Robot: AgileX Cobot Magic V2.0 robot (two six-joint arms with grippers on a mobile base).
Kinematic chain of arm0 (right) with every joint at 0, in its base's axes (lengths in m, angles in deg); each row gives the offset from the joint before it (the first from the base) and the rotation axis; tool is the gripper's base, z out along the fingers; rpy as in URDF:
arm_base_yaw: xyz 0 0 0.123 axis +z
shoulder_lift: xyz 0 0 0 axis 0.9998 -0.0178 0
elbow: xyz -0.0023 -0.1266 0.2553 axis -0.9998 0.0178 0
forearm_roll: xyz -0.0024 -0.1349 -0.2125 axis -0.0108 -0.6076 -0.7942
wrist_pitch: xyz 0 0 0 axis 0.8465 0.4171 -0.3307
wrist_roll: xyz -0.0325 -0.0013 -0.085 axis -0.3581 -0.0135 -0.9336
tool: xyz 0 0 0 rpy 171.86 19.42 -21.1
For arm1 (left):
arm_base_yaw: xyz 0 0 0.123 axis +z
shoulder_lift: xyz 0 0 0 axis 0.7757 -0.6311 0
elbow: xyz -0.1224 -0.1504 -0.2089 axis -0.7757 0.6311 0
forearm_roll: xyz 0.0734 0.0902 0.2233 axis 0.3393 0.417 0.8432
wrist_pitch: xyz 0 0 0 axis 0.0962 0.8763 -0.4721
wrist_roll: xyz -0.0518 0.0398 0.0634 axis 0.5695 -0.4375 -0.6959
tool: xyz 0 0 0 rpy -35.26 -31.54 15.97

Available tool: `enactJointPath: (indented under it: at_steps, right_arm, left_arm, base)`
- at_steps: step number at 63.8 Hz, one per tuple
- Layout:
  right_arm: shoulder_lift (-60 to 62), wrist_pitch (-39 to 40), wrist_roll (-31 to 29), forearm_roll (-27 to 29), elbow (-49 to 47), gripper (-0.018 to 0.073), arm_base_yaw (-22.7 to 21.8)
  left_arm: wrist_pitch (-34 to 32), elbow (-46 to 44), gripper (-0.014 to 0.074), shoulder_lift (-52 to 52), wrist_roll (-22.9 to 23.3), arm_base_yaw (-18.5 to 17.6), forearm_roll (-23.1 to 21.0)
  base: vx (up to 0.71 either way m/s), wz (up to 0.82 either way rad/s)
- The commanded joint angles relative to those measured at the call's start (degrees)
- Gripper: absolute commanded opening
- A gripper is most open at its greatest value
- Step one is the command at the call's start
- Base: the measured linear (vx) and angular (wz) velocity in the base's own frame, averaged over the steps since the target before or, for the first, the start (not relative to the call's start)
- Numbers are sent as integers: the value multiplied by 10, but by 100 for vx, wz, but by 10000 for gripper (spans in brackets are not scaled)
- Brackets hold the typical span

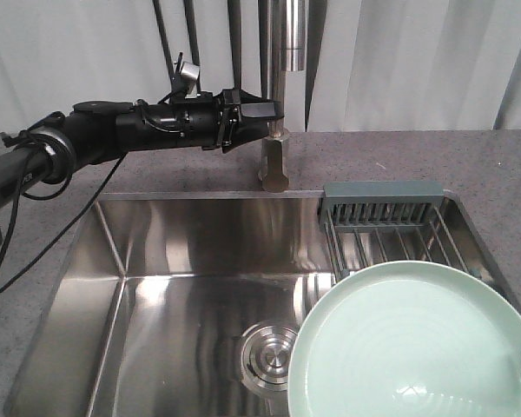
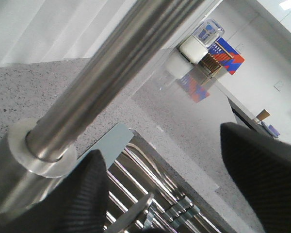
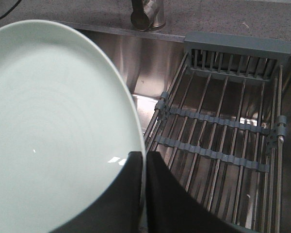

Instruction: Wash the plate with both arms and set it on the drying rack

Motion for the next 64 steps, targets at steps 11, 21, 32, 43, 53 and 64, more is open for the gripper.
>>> enactJointPath:
  at_steps: [11,21,32,43,53,64]
  right_arm:
    - [-6,36,-4,14,-14,-4,-3]
    - [-6,36,-4,14,-14,-4,-3]
    - [-6,36,-4,14,-14,-4,-3]
    - [-6,36,-4,14,-14,-4,-3]
    - [-6,36,-4,14,-14,-4,-3]
    - [-6,36,-4,14,-14,-4,-3]
  left_arm:
    - [13,-18,489,40,3,-22,-38]
    - [29,-18,489,40,4,-22,-32]
    - [65,-18,485,40,39,-22,32]
    - [118,-18,461,40,63,-22,93]
    - [135,-18,429,40,78,-22,106]
    - [129,-18,411,40,78,-20,97]
  base:
    - [0,0]
    - [0,0]
    - [0,0]
    - [0,0]
    - [0,0]
    - [0,0]
